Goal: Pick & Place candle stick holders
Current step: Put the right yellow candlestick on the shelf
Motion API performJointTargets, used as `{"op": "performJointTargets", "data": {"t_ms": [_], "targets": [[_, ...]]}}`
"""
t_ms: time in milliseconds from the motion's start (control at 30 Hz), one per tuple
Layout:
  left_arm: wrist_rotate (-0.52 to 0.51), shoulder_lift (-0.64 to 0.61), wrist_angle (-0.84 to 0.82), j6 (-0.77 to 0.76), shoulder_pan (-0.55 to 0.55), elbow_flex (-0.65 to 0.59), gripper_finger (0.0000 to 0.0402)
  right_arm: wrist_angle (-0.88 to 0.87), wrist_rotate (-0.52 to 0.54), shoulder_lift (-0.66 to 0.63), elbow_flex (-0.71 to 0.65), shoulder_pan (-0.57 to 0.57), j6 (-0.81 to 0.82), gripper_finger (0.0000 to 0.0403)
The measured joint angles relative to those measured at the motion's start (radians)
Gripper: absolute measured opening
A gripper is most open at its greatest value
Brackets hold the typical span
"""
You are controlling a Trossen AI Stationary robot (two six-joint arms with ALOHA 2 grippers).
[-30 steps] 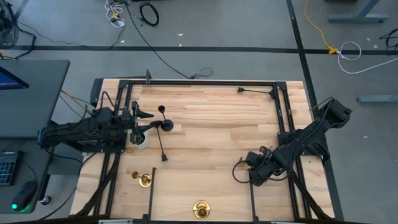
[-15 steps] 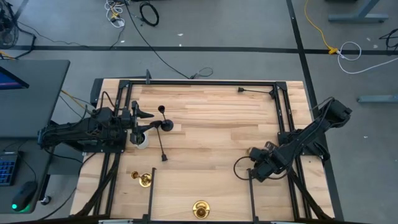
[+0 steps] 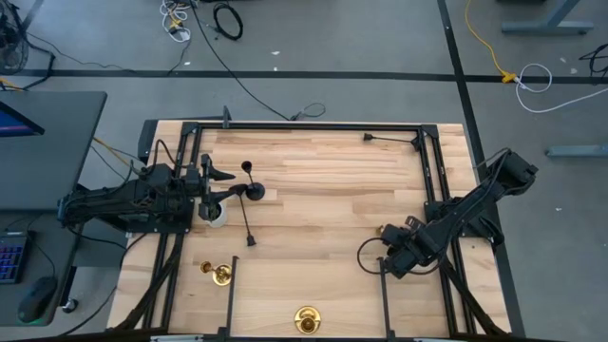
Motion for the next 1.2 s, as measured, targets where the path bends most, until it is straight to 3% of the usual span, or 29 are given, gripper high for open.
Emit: {"op": "performJointTargets", "data": {"t_ms": [167, 733, 933, 1067, 1200], "targets": [[0.000, 0.000, 0.000, 0.001, 0.000, 0.000, 0.0211, 0.002, -0.075, 0.000, 0.002, -0.003, -0.019, 0.0153], [0.000, 0.000, -0.015, 0.000, 0.000, 0.000, 0.0211, 0.072, -0.024, -0.001, 0.001, 0.007, 0.064, 0.0153], [0.000, 0.000, -0.015, 0.000, 0.000, 0.000, 0.0211, 0.254, -0.038, -0.004, -0.102, 0.007, 0.073, 0.0153], [0.000, 0.000, -0.016, 0.000, 0.000, 0.000, 0.0211, 0.269, -0.031, -0.008, -0.142, 0.008, 0.087, 0.0133], [0.000, 0.000, -0.016, -0.001, 0.000, 0.000, 0.0211, 0.237, -0.029, -0.004, -0.131, 0.006, 0.068, 0.0082]]}}
